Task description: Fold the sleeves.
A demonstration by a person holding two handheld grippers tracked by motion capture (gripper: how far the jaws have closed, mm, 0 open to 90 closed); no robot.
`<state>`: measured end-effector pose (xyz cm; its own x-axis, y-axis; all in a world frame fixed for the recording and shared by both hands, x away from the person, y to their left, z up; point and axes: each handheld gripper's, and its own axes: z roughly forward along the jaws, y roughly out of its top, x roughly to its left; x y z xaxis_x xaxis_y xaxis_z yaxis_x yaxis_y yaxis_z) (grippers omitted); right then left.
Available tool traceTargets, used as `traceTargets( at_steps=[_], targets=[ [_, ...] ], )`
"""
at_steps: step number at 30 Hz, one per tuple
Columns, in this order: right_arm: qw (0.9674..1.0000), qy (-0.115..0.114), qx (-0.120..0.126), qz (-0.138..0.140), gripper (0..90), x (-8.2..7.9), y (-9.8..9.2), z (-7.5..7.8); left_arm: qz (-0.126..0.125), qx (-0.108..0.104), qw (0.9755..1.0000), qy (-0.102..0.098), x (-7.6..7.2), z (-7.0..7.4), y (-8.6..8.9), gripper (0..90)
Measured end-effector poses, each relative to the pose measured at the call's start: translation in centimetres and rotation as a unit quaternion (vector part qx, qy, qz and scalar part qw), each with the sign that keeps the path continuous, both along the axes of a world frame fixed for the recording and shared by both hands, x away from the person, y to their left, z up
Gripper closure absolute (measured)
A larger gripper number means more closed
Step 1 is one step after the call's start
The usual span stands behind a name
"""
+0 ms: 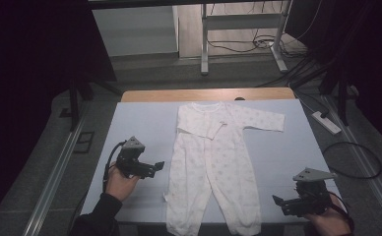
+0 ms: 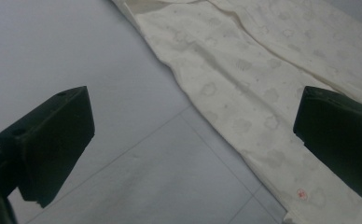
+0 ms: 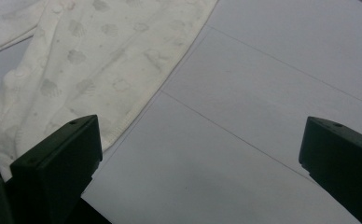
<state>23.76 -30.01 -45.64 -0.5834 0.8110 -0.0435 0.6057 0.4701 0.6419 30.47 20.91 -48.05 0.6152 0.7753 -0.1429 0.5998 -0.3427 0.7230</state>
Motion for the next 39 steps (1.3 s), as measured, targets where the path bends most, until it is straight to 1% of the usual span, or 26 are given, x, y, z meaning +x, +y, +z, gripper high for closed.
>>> traceTargets(
  at_steps=[3,5,6,7,9,10,11,13,14,15,16,21,32,39],
  targets=[
    [1.0,0.0,0.001,0.0,0.0,0.0,0.0,0.0,0.002,-0.003,1.0,-0.001,-0.3,0.0,0.2,0.0],
    [1.0,0.0,0.002,-0.001,0.0,0.0,0.0,0.0,0.005,-0.009,0.9999,-0.002,-0.9,0.1,0.6,0.0],
    [1.0,0.0,0.002,-0.001,0.0,0.0,0.0,0.0,0.005,-0.009,0.9999,-0.002,-0.9,0.1,0.6,0.0],
    [1.0,0.001,0.003,-0.001,0.0,0.0,0.0,0.0,0.006,-0.011,0.9999,-0.001,-1.4,0.1,0.8,0.0],
    [1.0,0.001,0.002,-0.001,0.0,0.0,0.0,0.0,0.005,-0.012,0.9999,0.0,-1.6,0.1,1.0,0.0],
    [1.0,0.001,0.002,-0.001,0.0,0.0,0.0,0.0,0.005,-0.02,0.9998,0.004,-2.1,0.1,1.3,0.0],
    [1.0,0.001,0.002,-0.001,0.0,0.0,0.0,0.0,0.005,-0.02,0.9998,0.004,-2.1,0.1,1.3,0.0],
    [1.0,0.001,0.002,-0.002,0.0,0.0,0.0,0.0,0.008,-0.025,0.9997,0.004,-2.5,0.1,1.6,0.0],
    [1.0,0.002,0.002,-0.002,0.0,0.0,0.0,0.0,0.01,-0.025,0.9996,0.001,-3.0,0.2,1.8,0.0],
    [1.0,0.002,0.002,-0.002,0.0,0.0,0.0,0.0,0.01,-0.025,0.9996,0.001,-3.0,0.2,1.8,0.0],
    [1.0,0.002,0.002,-0.002,0.0,0.0,0.0,0.0,0.012,-0.027,0.9996,-0.001,-3.3,0.3,1.9,0.0],
    [1.0,0.003,0.001,-0.002,0.0,0.0,0.0,0.0,0.018,-0.028,0.9994,-0.002,-4.5,0.3,2.6,0.0],
    [1.0,0.003,0.001,-0.004,0.0,0.0,0.0,0.0,0.018,-0.026,0.9995,-0.003,-6.2,0.4,3.2,0.0],
    [1.0,0.003,0.0,-0.004,0.0,0.0,0.0,0.0,0.022,-0.031,0.9993,-0.001,-7.5,0.4,3.8,0.0]
  ],
)
